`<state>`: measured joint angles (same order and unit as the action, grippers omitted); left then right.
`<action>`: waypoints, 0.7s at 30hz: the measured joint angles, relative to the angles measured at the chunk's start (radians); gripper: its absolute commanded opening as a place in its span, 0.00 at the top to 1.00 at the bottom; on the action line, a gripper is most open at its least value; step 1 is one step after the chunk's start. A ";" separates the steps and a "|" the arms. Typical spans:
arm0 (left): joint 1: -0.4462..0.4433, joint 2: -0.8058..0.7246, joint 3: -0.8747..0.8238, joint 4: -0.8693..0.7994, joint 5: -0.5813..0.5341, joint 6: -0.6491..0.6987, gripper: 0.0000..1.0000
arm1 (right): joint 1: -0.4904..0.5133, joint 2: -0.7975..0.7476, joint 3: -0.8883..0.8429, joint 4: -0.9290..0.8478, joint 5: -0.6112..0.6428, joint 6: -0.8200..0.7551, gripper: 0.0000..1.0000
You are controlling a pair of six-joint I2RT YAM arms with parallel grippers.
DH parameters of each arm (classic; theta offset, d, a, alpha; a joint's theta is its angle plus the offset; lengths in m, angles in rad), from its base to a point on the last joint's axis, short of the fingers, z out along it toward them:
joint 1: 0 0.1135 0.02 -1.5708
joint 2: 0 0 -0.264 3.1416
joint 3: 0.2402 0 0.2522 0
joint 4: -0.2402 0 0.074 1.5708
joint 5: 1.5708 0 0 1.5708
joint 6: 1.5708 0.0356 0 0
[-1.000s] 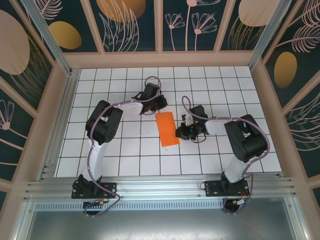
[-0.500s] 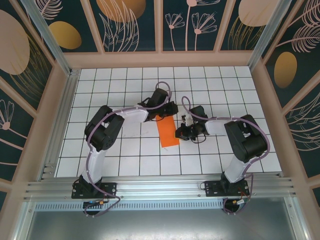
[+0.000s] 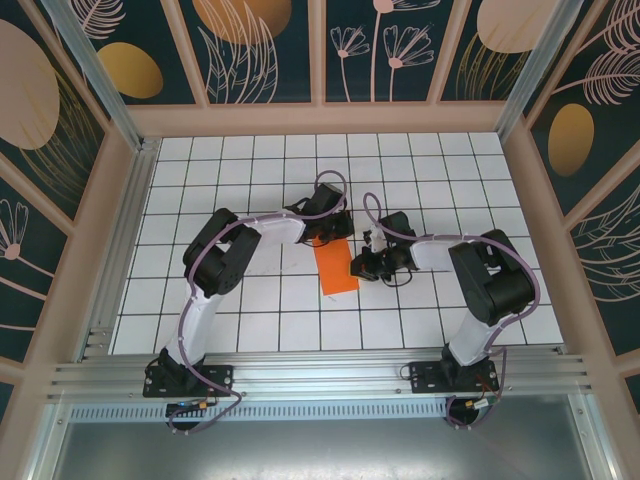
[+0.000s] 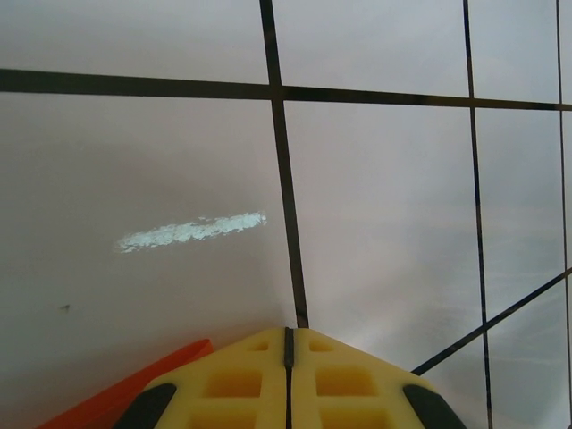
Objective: Fold a paper plane with a square sheet of paper (pick it up from the middle)
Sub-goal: First fold in half a square sheet of paper at the center of the table.
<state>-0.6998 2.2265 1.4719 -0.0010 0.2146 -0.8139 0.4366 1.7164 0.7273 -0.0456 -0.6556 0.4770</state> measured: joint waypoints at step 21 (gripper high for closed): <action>0.005 -0.002 -0.043 0.071 0.024 0.006 1.00 | -0.041 0.042 0.204 -0.055 0.042 0.061 0.97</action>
<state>-0.6949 2.2242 1.4288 0.0696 0.2382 -0.8082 0.3954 1.7588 0.9310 -0.1009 -0.6132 0.5381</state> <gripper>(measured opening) 0.065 0.063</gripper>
